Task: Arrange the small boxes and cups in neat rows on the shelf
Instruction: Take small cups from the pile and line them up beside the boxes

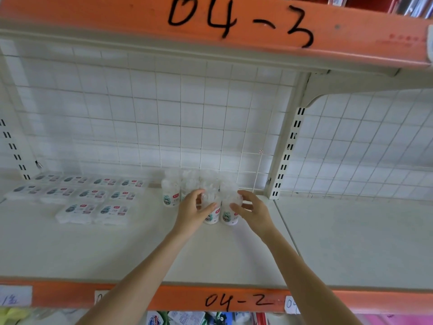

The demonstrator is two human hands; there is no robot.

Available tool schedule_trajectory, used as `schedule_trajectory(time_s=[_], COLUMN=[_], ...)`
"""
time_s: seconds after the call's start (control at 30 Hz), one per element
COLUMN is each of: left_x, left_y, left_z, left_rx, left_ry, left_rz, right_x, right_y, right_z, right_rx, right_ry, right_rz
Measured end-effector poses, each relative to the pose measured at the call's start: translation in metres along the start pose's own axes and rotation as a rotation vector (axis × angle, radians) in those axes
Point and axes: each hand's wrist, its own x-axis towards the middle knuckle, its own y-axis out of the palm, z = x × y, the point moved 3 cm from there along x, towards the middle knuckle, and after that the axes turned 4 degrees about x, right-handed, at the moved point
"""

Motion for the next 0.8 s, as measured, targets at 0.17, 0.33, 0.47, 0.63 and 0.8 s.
schedule_trajectory(time_s=[0.17,0.33,0.47,0.63,0.8], left_x=[0.002,0.001,0.002,-0.008,-0.042], left_y=[-0.001,-0.003,-0.002,-0.005,-0.032], left_z=[-0.001,-0.003,-0.001,0.008,0.014], left_rx=[0.024,0.022,0.002,0.001,0.235], left_ry=[0.011,0.01,0.027,0.004,0.035], left_rz=[0.008,-0.007,0.011,0.048,0.087], right_x=[-0.003,-0.003,-0.004,-0.017,-0.059], right_y=[0.002,0.003,0.005,0.005,0.0], right_z=[0.001,0.001,0.001,-0.006,0.0], right_rx=[-0.003,-0.012,-0.015,-0.055,-0.322], right_ry=[0.002,0.012,0.028,0.017,-0.057], right_rz=[-0.018,-0.026,-0.029,-0.063,0.004])
